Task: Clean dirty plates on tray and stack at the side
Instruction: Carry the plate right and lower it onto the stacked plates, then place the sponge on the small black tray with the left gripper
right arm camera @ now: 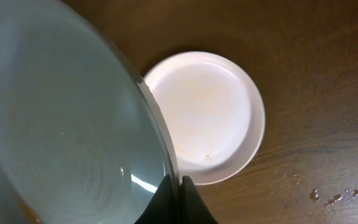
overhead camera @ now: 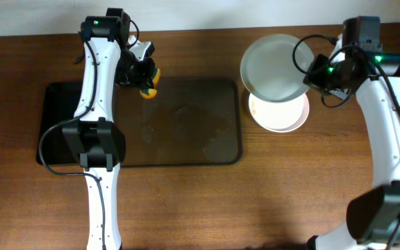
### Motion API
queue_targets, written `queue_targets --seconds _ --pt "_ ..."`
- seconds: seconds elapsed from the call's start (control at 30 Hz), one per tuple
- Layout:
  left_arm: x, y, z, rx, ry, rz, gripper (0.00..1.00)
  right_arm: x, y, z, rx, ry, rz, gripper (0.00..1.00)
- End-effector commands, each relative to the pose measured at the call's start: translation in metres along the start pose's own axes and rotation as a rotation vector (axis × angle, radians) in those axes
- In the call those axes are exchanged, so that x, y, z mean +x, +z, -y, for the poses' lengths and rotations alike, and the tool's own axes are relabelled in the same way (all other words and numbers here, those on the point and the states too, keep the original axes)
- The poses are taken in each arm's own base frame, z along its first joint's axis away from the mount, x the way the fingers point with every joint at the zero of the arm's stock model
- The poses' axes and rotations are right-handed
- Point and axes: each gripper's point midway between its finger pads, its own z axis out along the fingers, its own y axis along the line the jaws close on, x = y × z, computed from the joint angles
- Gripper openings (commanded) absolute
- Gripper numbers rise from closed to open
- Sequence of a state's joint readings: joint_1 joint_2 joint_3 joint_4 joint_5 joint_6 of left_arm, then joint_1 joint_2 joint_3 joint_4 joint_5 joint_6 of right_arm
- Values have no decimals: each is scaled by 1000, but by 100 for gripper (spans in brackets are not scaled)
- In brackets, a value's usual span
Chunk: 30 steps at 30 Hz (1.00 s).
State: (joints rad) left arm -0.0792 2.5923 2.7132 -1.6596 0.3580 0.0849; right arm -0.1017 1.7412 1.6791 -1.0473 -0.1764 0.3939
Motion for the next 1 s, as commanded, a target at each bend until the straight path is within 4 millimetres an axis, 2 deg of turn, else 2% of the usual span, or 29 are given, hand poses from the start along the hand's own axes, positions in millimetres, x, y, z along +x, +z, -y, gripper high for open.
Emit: queue_targets --seconds 0.0,0.13,0.17,0.27,0.4,0.47,0.5,0.53,0.6,0.67,0.7,0.73,0.8,0.9,0.97 --pt "0 4 -4 -6 -18 -6 0 22 53 30 38 33 -128 4" --pt "0 4 -4 -6 -19 -7 0 45 102 60 83 84 -211 4" --pt "0 4 -4 -6 -19 -7 1 49 108 65 88 93 -220 4" --pt "0 4 -4 -6 -18 -7 1 45 117 81 119 133 -195 4" --pt "0 4 -4 -6 -19 -7 1 37 118 83 112 138 -167 5" --pt "0 4 -4 -6 -19 -7 1 37 118 83 111 136 -167 40" --pt "0 4 -4 -6 -19 -7 1 37 118 83 111 137 -168 68" --pt "0 4 -4 -6 -19 -6 1 37 117 81 101 137 -171 73" --pt "1 -3 -5 -8 -24 0 1 37 111 70 58 130 -180 75" --pt "2 -23 -12 -41 -51 31 1 30 91 51 33 75 -155 75" --pt "3 -47 -27 -123 -100 77 1 23 73 30 8 12 -117 76" --pt "5 -67 -37 -183 -135 116 1 21 61 15 -12 -27 -91 77" --pt "11 -111 -54 -292 -205 203 1 20 35 -27 -68 -117 -27 79" --pt "21 -153 -68 -370 -276 291 0 38 29 -72 -105 -224 -20 80" --pt "27 -164 -73 -390 -312 312 1 52 31 -89 -82 -287 -18 81"
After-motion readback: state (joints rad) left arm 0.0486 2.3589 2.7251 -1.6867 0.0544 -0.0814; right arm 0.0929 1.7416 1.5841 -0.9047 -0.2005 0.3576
